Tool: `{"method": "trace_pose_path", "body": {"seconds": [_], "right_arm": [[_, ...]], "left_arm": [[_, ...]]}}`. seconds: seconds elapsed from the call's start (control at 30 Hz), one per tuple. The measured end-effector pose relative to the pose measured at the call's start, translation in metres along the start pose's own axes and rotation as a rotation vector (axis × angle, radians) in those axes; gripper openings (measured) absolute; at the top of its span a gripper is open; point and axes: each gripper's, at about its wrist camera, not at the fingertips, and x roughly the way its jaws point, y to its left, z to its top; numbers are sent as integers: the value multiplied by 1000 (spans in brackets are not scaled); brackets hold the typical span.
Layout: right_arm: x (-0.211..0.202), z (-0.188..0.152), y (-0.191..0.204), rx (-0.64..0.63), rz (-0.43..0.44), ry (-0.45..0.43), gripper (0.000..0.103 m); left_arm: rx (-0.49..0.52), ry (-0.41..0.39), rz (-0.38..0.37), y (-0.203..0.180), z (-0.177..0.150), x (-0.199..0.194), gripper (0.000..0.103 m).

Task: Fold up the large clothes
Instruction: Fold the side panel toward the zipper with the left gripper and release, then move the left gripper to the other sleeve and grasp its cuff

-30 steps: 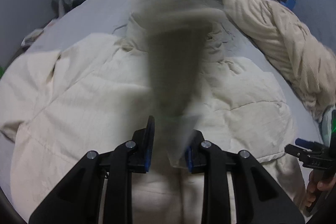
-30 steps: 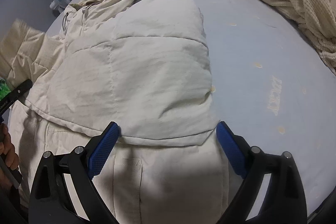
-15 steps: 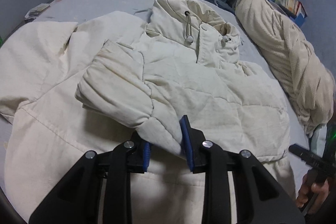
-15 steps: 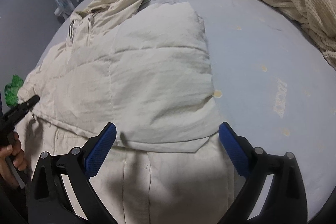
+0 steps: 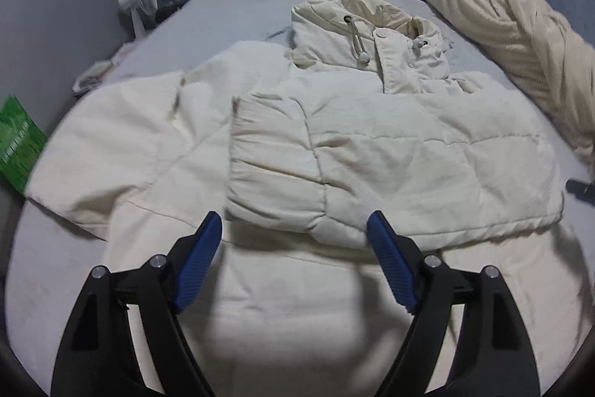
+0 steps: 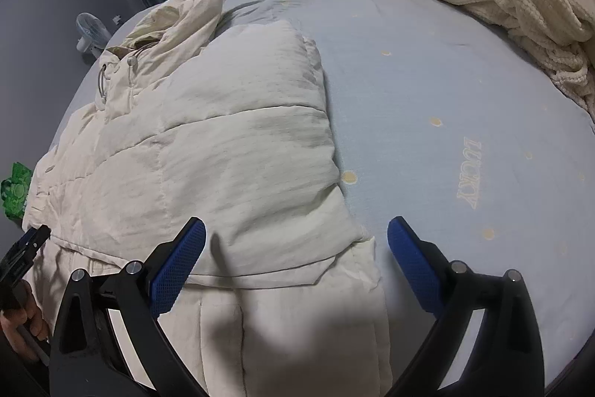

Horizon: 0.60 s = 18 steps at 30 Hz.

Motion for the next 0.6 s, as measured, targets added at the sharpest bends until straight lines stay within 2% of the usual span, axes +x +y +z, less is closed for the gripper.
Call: {"method": "trace_pose_path", "body": {"seconds": [0.07, 0.23, 0.5, 0.6], "right_arm": [[-1, 0, 2, -11, 3, -8, 95], [-8, 0, 8, -31, 9, -59, 96], [-14, 0, 14, -49, 1, -103, 96], [-15, -1, 15, -56, 2, -111, 96]], "left_arm": [[22, -18, 34, 2, 0, -7, 78], [78, -84, 101, 5, -2, -29, 89], [79, -215, 173, 25, -2, -61, 89], [47, -234, 166, 38, 0, -67, 89]]}}
